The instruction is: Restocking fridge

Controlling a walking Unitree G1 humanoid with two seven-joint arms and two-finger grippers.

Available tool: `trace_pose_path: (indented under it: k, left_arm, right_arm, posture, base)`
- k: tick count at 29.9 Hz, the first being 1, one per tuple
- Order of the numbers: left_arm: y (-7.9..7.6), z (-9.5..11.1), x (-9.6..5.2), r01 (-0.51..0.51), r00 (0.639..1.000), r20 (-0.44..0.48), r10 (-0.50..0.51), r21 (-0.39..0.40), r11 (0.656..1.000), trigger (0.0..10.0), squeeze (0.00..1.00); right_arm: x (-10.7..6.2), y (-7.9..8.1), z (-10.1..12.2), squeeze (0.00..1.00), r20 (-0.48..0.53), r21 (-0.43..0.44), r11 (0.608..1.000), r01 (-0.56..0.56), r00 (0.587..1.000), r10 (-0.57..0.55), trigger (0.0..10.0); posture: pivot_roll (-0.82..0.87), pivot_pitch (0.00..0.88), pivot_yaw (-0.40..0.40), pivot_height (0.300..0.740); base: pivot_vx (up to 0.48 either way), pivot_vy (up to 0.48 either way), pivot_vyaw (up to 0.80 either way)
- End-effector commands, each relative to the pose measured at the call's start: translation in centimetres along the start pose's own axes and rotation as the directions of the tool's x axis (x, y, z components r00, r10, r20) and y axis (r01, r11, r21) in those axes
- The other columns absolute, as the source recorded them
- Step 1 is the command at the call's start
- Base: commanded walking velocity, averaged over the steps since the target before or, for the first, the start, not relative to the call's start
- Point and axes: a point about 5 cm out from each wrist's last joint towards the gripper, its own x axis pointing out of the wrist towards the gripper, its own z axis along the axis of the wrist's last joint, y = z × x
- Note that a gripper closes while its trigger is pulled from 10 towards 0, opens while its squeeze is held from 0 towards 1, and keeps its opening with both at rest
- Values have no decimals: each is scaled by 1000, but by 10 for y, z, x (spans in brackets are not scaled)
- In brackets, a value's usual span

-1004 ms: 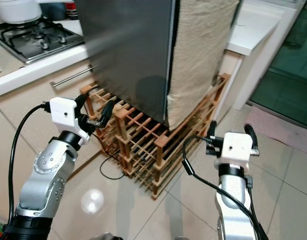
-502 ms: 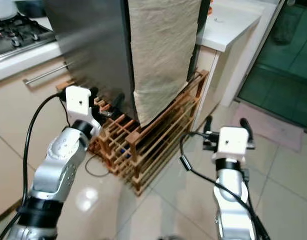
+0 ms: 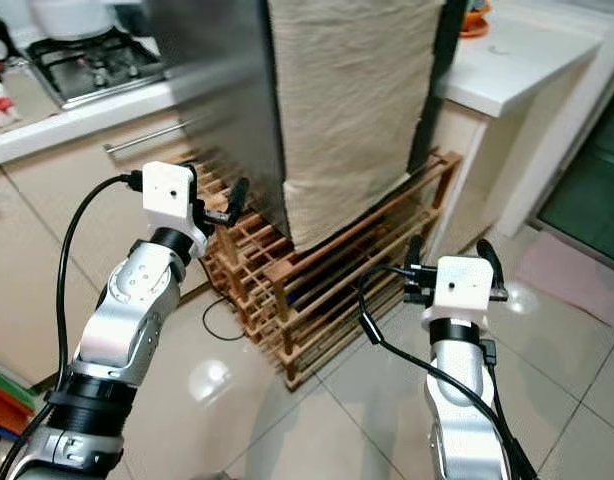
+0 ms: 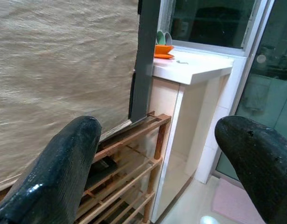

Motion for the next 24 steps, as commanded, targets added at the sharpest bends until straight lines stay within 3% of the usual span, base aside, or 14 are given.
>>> trace_pose_path:
  k: [1, 5, 8, 10, 21, 22, 24]
  left_arm:
    - [-4, 16, 0, 38, 996, 77, -36, -22, 999, 10000, 0]
    - [-7, 30, 1, 25, 991, 132, -13, -86, 996, 10000, 0]
    - [-2, 30, 0, -20, 993, 111, 39, -167, 986, 10000, 0]
    - [-1, 29, -1, -32, 994, 100, 51, -180, 983, 10000, 0]
    - [-4, 35, -1, -27, 991, 128, 39, -95, 995, 10000, 0]
    - [-8, 35, 2, -4, 992, 124, 12, -63, 998, 10000, 0]
    - [-12, 38, 3, 27, 990, 140, -17, -73, 997, 10000, 0]
  right_arm:
    - [1, 1, 0, 0, -11, 7, 1000, -3, 1000, 3, 10000]
    - [1, 2, -1, 0, -10, 9, 1000, -8, 1000, 8, 10000]
    - [1, 3, -1, 0, -10, 9, 1000, -12, 1000, 12, 10000]
    - [1, 3, -1, 0, -11, 9, 1000, -13, 1000, 13, 10000]
    - [3, 4, -3, 0, -9, 13, 1000, -23, 1000, 23, 10000]
    - [2, 4, -3, 0, -9, 13, 1000, -24, 1000, 24, 10000]
    - [2, 4, -3, 0, -10, 13, 1000, -24, 1000, 24, 10000]
  posture:
    - [-120, 0, 51, 740]
    - [-119, 0, 52, 740]
    - [-117, 0, 51, 740]
    - [-116, 0, 51, 740]
    - [-110, 0, 47, 740]
    - [-112, 0, 46, 740]
    - [-112, 0, 46, 740]
  base:
    - [480, 0, 0]
    - [480, 0, 0]
    - [261, 281, 0]
    - [0, 476, 0]
    - [0, 475, 0]
    - [0, 0, 0]
    - [0, 0, 0]
